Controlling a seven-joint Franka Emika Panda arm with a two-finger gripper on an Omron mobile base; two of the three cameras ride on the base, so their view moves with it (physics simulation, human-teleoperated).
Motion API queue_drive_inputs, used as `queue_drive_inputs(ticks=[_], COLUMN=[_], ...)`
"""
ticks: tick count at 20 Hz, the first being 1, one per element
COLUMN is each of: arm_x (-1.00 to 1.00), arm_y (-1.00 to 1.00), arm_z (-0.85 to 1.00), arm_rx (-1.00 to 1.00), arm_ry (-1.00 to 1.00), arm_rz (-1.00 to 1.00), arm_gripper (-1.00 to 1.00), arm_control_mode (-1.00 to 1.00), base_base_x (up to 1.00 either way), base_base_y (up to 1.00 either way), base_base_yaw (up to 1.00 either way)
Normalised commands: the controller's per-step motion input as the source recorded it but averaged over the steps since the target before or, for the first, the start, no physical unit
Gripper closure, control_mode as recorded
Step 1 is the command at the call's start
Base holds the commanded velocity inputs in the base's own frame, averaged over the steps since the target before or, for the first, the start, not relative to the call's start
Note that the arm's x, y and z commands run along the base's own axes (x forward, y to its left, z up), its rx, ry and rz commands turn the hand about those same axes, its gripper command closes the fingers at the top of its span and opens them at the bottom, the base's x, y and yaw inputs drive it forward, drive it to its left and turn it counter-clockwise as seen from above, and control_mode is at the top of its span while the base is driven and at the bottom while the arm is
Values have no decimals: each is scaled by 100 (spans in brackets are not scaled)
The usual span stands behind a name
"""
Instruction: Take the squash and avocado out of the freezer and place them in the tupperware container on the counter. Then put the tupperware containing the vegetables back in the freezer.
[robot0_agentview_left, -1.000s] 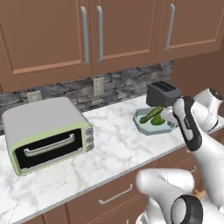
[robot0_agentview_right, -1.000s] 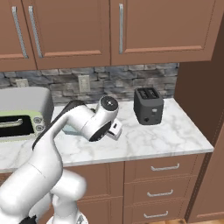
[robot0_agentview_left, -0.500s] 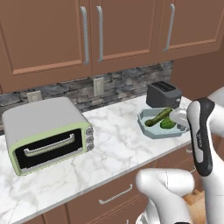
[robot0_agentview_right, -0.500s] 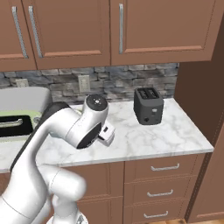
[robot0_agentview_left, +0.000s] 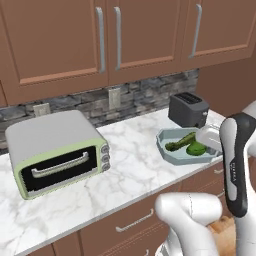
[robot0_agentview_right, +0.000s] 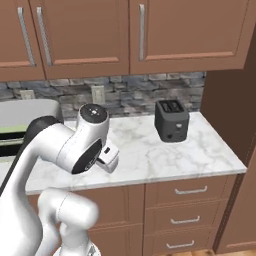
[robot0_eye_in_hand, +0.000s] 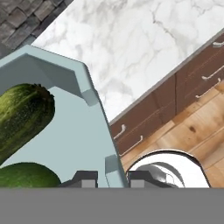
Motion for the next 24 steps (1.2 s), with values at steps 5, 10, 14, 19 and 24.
queue_drive_inputs(ticks=[5,10,14,19,24], arm_x=[0,0,0,0,0], arm_y=[0,0,0,0,0], arm_z=[0,0,0,0,0], arm_rx=[0,0,0,0,0], arm_ry=[0,0,0,0,0], arm_rz=[0,0,0,0,0], arm_gripper=[100,100,100,100,100], arm_control_mode=[100,100,100,100,100], base_base_x=[-65,-94,-93,-99,-100], base_base_y=[63,20,2,8,13], base_base_yaw=[-24,-67,-76,-73,-68])
